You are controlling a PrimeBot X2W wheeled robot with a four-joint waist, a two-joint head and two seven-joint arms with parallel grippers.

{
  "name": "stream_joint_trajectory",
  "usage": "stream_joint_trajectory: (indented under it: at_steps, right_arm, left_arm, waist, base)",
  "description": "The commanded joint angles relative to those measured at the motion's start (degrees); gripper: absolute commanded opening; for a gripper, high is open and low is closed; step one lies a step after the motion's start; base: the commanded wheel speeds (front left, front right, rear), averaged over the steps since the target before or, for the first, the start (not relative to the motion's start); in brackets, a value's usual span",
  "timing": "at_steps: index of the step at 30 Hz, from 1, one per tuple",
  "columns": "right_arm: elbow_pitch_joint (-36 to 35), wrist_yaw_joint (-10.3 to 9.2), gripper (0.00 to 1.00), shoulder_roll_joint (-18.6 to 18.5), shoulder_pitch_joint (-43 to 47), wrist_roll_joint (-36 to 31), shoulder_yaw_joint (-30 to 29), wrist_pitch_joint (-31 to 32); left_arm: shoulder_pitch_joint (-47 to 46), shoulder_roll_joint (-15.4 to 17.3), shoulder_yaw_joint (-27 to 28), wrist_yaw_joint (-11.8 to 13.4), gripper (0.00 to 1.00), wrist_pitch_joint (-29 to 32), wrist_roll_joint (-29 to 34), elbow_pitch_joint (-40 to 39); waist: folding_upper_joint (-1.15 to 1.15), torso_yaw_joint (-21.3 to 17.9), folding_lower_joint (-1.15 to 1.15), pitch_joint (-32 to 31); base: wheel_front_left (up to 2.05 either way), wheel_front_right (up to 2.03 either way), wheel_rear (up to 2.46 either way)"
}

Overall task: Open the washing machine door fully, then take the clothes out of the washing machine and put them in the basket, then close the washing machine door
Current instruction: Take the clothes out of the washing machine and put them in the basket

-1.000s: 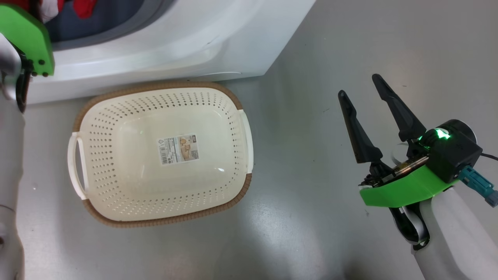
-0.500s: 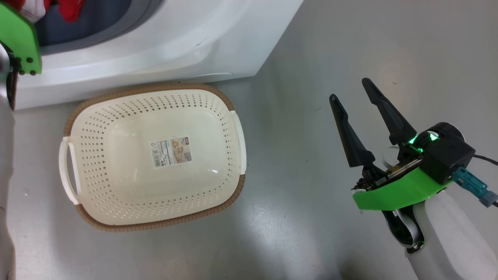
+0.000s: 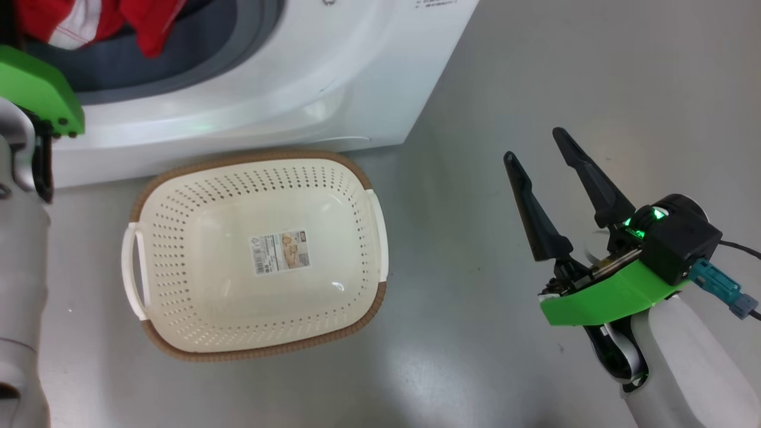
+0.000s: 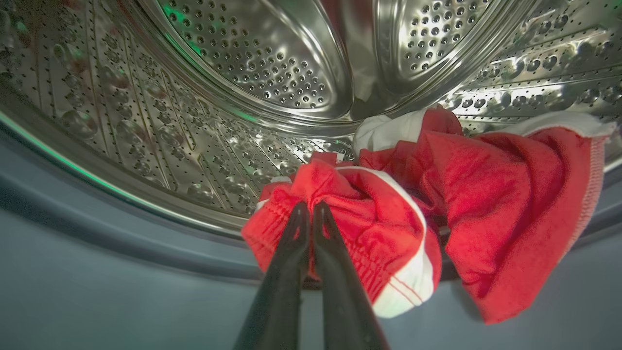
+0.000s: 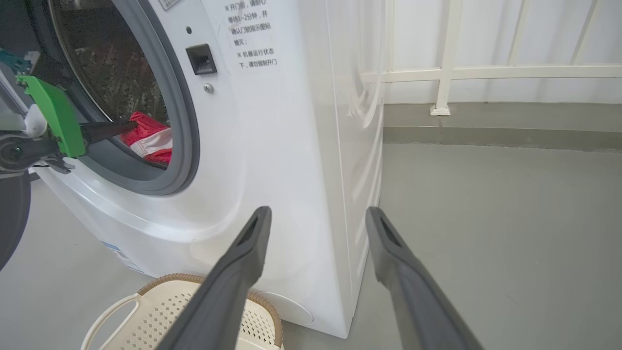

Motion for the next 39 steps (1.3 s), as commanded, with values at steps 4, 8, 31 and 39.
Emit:
stream_joint_trajectory:
  at_steps: [4,8,31,39]
  right_arm:
    - [-0.88,0.36,1.00,-0.49,2.15,0.69,0.97,-0.36]
    - [-0.95,0.36,1.00,-0.72,2.43,0.72,0.79,-0.36]
    - [-0.75,0.36,1.00,-0.89,6.81,0.98,-0.45,-0.36]
    - [-0.72,0.36,1.00,-0.73,8.17,1.19,-1.01,-0.36]
  left_arm:
    - [3.55,2.21,1.66,-0.23,0.00,-1.09,-1.01,-4.41]
    - [7.65,1.74,3.42,-0.18,0.00,-1.17,-2.04,-12.90]
    - [34.75,-5.45,8.70,0.98,0.00,-1.20,0.47,-53.05]
    - [40.79,-6.54,7.86,1.99,0.00,-1.00,1.41,-62.46]
  waist:
    - [0.00,1.33,0.00,-2.60]
    - [0.00,1.85,0.00,-4.01]
    - [0.00,4.37,0.00,-13.74]
    - [0.00,4.53,0.00,-16.23]
  base:
    - [0.00,0.00,0.00]
    - [0.00,0.00,0.00]
    - [0.00,0.00,0.00]
    - [0.00,0.00,0.00]
